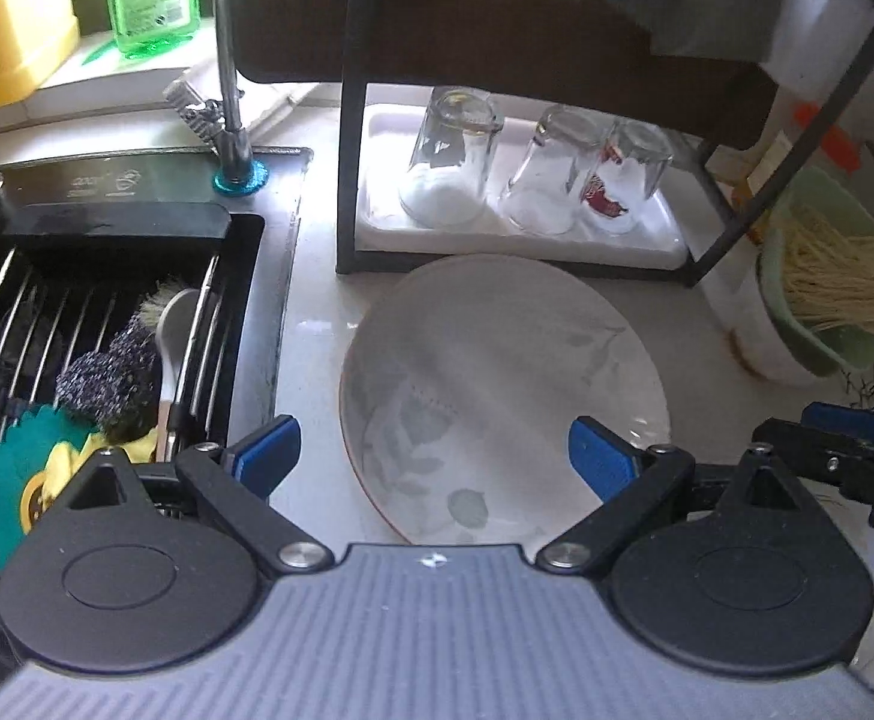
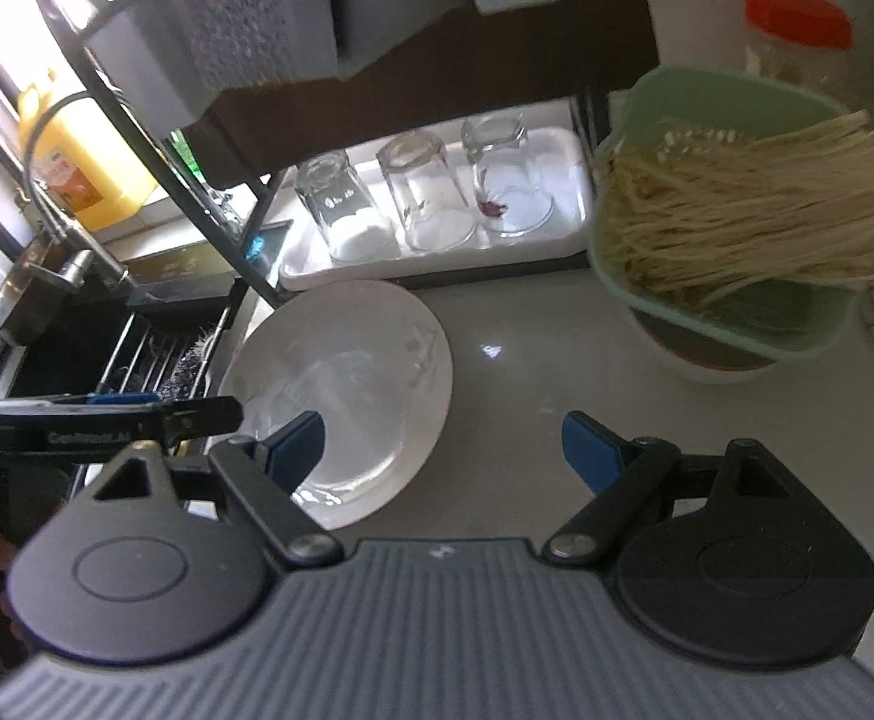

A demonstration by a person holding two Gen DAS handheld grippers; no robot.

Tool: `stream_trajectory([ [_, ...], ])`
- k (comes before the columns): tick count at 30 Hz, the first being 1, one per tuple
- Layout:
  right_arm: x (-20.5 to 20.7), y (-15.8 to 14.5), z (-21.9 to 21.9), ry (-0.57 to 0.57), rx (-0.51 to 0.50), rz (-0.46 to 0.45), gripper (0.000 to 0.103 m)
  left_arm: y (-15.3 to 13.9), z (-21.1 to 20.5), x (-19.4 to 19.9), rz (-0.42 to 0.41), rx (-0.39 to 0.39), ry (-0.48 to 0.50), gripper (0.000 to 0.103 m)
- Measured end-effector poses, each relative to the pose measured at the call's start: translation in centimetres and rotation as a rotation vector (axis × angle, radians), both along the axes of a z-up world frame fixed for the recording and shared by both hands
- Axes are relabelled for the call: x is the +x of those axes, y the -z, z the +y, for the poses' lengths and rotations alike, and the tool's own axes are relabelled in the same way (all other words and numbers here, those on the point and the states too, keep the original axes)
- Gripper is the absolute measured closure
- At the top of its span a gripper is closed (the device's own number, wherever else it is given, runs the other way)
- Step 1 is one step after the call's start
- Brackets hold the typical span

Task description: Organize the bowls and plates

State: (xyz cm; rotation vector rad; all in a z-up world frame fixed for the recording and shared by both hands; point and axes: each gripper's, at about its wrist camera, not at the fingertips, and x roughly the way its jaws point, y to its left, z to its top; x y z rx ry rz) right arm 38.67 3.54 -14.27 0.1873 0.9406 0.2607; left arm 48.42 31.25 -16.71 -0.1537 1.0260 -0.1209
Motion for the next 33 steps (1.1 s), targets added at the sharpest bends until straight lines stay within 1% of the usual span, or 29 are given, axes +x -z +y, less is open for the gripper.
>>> stream_trajectory([
  [3,1.0,1.0,0.8,0.007,-0.005,0.028,0.028,1.1,0.8,1.4,0.023,-0.013,0.032,0.006],
  [6,2.0,1.6,1.1,0.040,-0.007,0.057,0.029,1.6,1.8,2.6,0.033,-0.030,0.050,0.006],
  [9,2.9,2.0,1.7,0.043,-0.019,0.063,0.029,1.9,2.7,3.8,0.035,-0.050,0.056,0.006],
  [10,3.2,2.1,1.9,0.045,-0.017,0.069,0.031,2.0,3.0,4.1,0.034,-0.055,0.058,0.007],
  [11,3.6,2.4,2.1,0.052,-0.011,0.079,0.036,2.1,3.2,4.5,0.034,-0.058,0.058,0.007],
  [12,3.8,2.5,2.3,0.055,-0.009,0.087,0.040,2.2,3.4,4.7,0.035,-0.062,0.058,0.010],
  [14,4.3,2.9,2.8,0.057,-0.014,0.097,0.040,2.6,3.7,5.3,0.044,-0.081,0.061,0.014],
  [15,4.5,3.1,2.9,0.059,-0.018,0.105,0.045,2.9,3.8,5.5,0.049,-0.089,0.061,0.017],
  [16,4.8,3.3,3.1,0.064,-0.019,0.119,0.048,3.1,3.9,5.7,0.055,-0.101,0.065,0.023],
  [17,5.0,3.6,3.2,0.070,-0.019,0.136,0.056,3.2,3.9,5.9,0.059,-0.111,0.071,0.027],
  [18,5.3,3.9,3.2,0.077,-0.025,0.151,0.061,3.4,4.0,6.1,0.063,-0.118,0.078,0.034],
  [19,5.5,4.1,3.3,0.083,-0.033,0.163,0.064,3.6,4.0,6.3,0.067,-0.122,0.087,0.040],
  [20,5.6,4.3,3.2,0.088,-0.034,0.170,0.067,3.8,4.0,6.4,0.071,-0.120,0.096,0.043],
  [22,5.7,4.7,3.2,0.099,-0.024,0.188,0.071,4.0,3.9,6.8,0.074,-0.103,0.118,0.052],
  [23,5.8,4.9,3.3,0.102,-0.022,0.198,0.075,4.1,3.9,7.0,0.074,-0.099,0.126,0.054],
  [25,5.9,5.3,3.5,0.104,-0.024,0.210,0.081,4.4,4.1,7.3,0.084,-0.109,0.135,0.063],
  [27,6.1,5.6,3.7,0.101,-0.029,0.219,0.086,4.8,4.1,7.6,0.102,-0.120,0.142,0.071],
  [29,6.1,5.9,3.9,0.109,-0.017,0.236,0.087,5.1,3.9,7.7,0.107,-0.113,0.150,0.072],
  [31,6.0,5.9,4.2,0.109,-0.031,0.227,0.087,5.1,3.7,7.8,0.112,-0.104,0.158,0.073],
  [33,6.0,6.0,4.0,0.121,-0.020,0.228,0.087,5.1,3.8,8.0,0.124,-0.117,0.158,0.073],
])
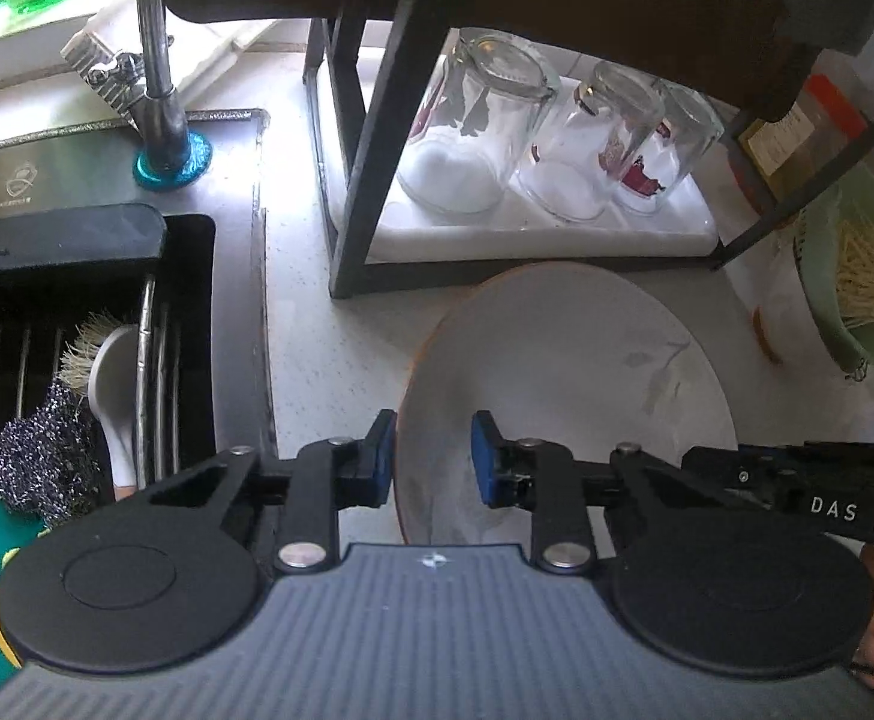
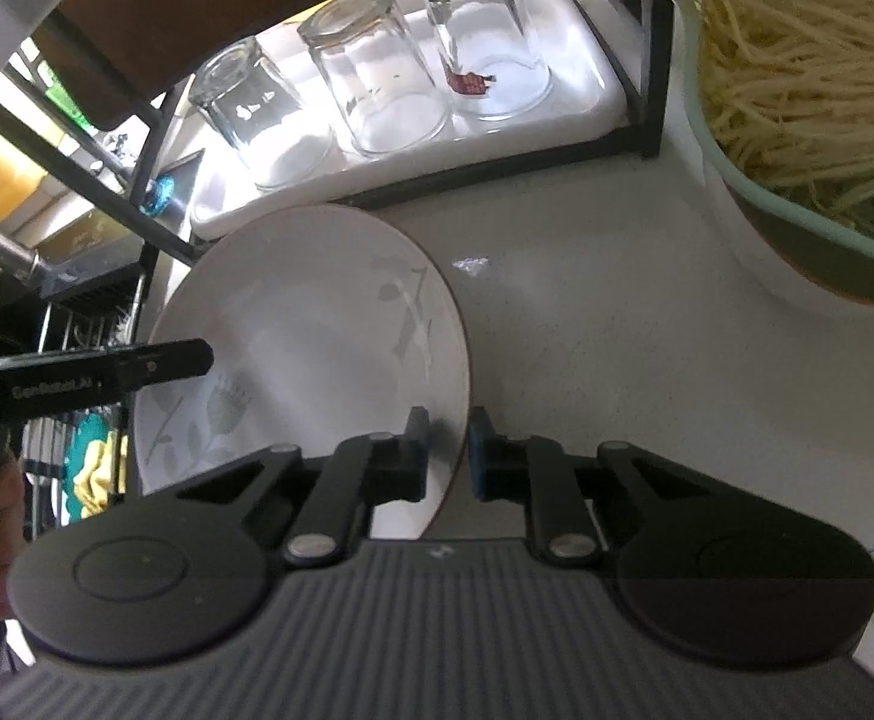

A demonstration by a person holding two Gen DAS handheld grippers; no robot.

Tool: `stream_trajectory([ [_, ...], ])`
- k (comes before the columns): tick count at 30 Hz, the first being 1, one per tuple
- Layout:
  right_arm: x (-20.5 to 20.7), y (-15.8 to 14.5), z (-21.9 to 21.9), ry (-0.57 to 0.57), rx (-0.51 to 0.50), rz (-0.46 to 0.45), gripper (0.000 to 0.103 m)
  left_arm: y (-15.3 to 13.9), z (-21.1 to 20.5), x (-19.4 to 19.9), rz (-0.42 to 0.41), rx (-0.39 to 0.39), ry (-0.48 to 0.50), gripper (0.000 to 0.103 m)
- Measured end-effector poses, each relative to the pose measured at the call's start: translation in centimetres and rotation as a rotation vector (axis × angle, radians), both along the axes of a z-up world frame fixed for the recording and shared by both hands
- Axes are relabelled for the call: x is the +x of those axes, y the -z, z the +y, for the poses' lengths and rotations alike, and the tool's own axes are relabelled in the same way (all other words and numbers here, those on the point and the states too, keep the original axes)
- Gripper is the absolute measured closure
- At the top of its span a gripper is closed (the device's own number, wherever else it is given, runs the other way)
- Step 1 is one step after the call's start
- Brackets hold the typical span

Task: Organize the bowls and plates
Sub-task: 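Lift the second leaf-pattern plate and carry it toward the plate stack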

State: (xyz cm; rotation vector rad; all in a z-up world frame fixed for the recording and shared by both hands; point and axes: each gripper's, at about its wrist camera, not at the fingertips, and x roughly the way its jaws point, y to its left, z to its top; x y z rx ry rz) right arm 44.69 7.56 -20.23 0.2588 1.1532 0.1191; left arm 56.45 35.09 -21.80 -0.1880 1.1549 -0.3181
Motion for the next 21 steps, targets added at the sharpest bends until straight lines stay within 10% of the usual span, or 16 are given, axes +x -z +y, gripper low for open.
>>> stream_trajectory([
  [21,-5.7,-4.4,-4.5,0.122,0.094,-0.062,0.087,-6.2,-3.5,-2.5,-0.014,-0.080,0.129,0.073],
])
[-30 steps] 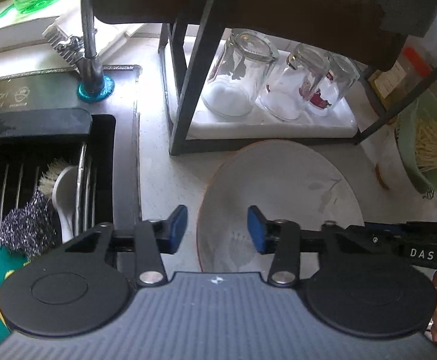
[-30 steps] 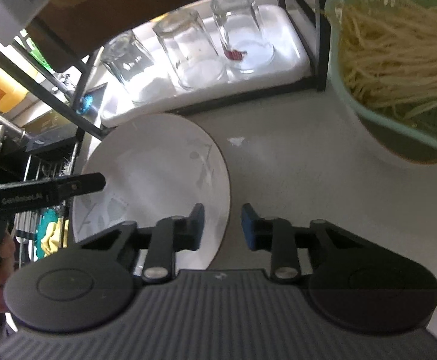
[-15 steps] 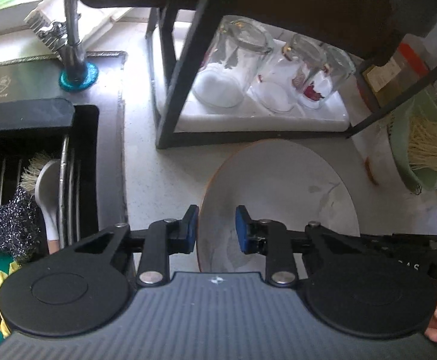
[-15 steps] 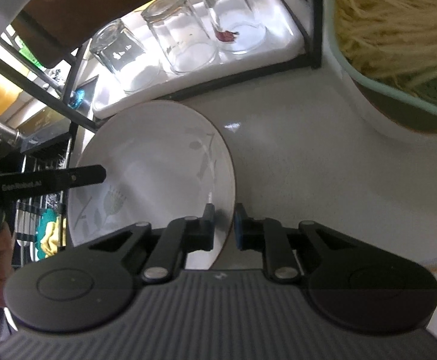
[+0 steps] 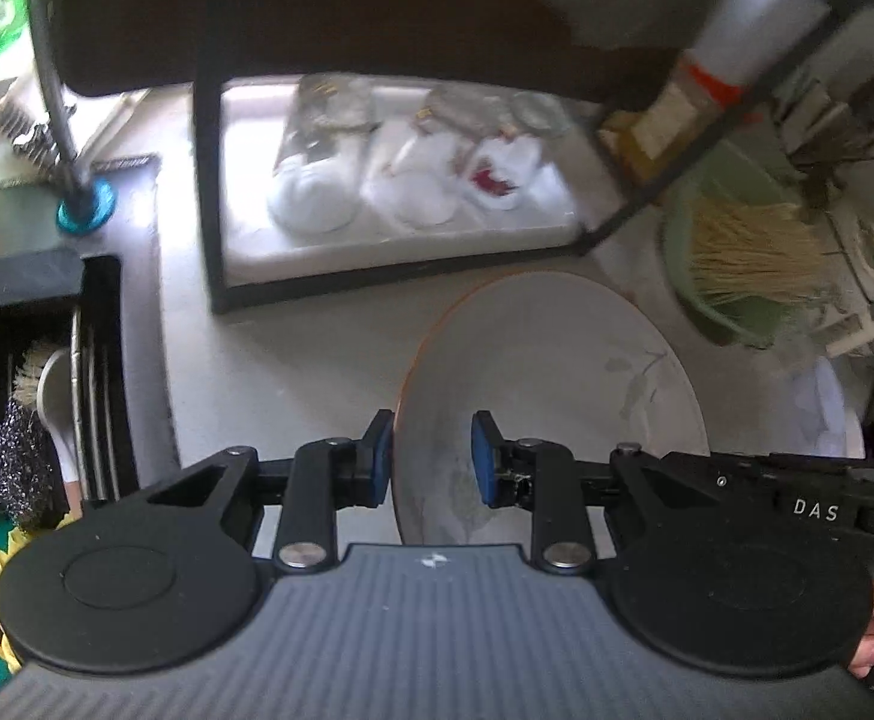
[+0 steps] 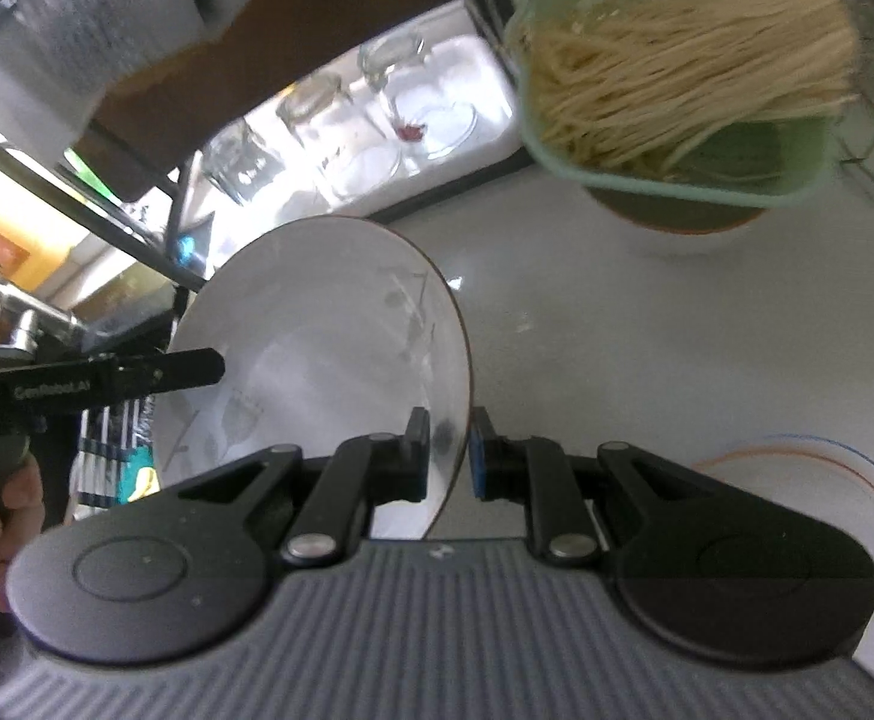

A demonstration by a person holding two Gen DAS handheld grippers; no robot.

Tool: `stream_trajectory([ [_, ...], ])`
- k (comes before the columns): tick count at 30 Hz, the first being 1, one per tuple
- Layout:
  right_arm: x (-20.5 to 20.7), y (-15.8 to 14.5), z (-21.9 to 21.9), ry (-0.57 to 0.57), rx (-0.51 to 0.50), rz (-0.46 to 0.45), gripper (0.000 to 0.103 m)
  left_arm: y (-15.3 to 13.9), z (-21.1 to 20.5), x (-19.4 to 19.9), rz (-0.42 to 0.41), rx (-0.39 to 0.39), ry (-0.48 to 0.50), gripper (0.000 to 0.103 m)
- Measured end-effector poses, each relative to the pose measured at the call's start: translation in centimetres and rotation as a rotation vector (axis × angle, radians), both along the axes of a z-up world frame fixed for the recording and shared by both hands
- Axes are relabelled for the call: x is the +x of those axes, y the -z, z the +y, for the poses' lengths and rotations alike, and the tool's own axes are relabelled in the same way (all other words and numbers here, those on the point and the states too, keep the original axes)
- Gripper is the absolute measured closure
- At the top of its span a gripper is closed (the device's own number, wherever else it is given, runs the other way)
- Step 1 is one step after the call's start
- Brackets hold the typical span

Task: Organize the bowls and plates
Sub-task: 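Lift the second leaf-pattern plate and carry it toward the plate stack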

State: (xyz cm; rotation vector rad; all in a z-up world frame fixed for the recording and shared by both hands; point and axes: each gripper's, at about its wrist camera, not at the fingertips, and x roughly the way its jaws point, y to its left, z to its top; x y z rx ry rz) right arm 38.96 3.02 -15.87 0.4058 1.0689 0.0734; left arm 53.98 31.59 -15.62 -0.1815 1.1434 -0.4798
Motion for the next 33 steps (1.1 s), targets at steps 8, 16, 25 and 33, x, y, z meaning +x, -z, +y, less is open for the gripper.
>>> stream_trajectory([
  [8,-4.1,-2.5,-2.7,0.051,0.012,-0.063,0.087,-3.1,-3.5,-2.6,-0.040,-0.019,0.052,0.073],
  [16,-7.5,-3.8,-5.6,0.120,0.003,-0.116,0.087,-4.7,-7.8,-4.7,-0.073,-0.021,0.125,0.073],
  [25,-10.7,-4.4,-8.9,0.166,0.012,-0.152,0.087,-5.0,-11.1,-7.8,-0.068,-0.017,0.130,0.073],
  [33,-12.2,-2.1,-11.1,0.075,0.028,-0.098,0.087,-2.2,-13.7,-11.3,-0.006,0.060,0.018,0.073],
])
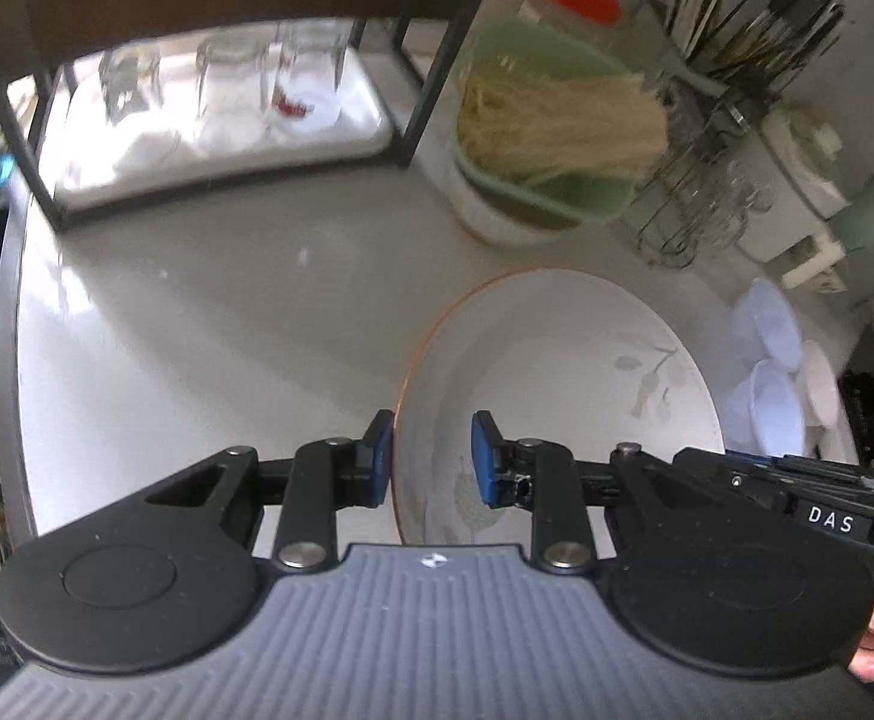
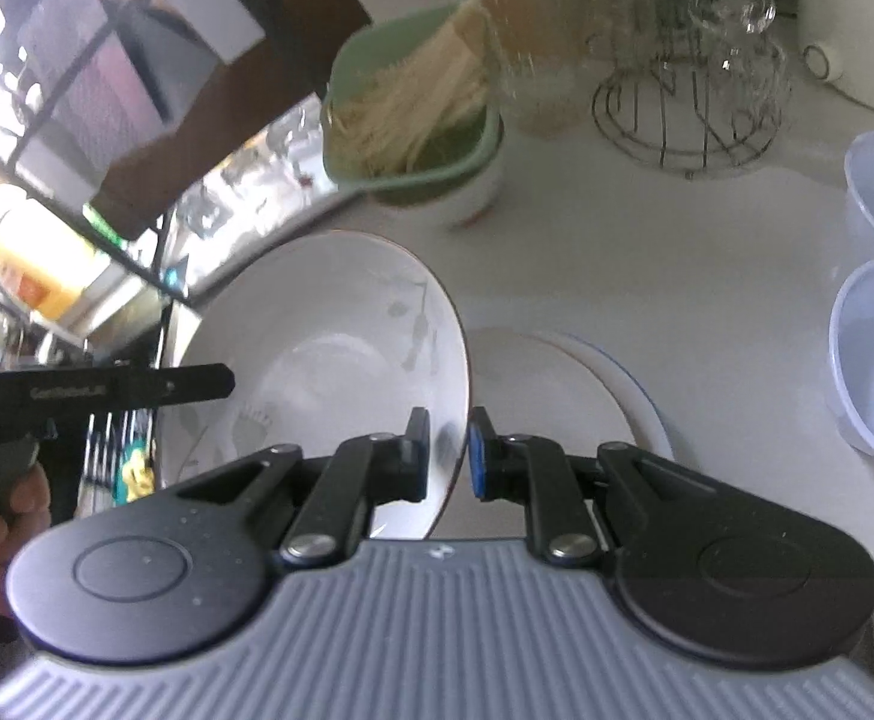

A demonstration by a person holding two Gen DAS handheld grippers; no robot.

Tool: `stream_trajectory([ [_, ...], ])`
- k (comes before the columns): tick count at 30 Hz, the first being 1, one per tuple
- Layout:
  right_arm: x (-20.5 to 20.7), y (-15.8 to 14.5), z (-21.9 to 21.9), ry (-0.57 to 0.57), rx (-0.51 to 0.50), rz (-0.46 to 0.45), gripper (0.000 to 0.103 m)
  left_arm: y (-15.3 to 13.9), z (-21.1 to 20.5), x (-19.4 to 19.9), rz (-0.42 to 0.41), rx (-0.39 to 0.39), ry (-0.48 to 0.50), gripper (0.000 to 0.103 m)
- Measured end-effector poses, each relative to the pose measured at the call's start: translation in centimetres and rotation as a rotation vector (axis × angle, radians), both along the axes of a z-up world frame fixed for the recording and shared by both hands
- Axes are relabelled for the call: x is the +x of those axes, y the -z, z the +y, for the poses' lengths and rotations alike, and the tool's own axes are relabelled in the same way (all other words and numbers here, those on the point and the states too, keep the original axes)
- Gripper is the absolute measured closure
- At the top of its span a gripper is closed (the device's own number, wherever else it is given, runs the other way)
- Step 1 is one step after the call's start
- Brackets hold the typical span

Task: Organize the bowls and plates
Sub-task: 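Lift the second leaf-pattern plate and carry it toward the plate stack, then lower the leaf-pattern plate onto the stack and open the left gripper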

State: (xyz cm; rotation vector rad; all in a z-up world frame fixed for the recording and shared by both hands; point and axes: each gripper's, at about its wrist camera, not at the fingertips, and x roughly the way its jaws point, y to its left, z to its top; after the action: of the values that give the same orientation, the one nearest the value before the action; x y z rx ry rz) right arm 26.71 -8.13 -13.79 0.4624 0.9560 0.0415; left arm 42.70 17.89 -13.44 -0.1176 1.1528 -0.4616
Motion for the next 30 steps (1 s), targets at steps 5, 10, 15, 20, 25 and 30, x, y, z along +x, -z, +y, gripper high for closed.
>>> stream_trajectory([
  [5,-0.2,1.5,-1.6,-0.044,0.033,0.062,0.087,0.7,-1.6,-1.6,0.017,0.037,-0.034,0.072],
  [10,-0.4,2.4,-2.5,-0.073,0.053,0.086,0.087,1.0,-3.1,-2.1,0.018,0.089,-0.032,0.073],
  [15,-0.5,3.5,-2.9,-0.097,0.050,0.104,0.086,1.2,-4.8,-2.0,-0.010,0.149,-0.007,0.072],
  [20,-0.5,4.4,-2.7,-0.106,0.060,0.129,0.086,1.7,-5.6,-1.7,-0.024,0.195,-0.010,0.072],
  [25,-0.5,4.9,-2.7,-0.096,0.056,0.140,0.085,1.9,-6.5,-1.7,-0.060,0.228,0.015,0.072],
  [30,-0.6,4.6,-2.9,-0.095,0.031,0.125,0.086,2.3,-7.4,-1.7,-0.078,0.267,0.039,0.072],
])
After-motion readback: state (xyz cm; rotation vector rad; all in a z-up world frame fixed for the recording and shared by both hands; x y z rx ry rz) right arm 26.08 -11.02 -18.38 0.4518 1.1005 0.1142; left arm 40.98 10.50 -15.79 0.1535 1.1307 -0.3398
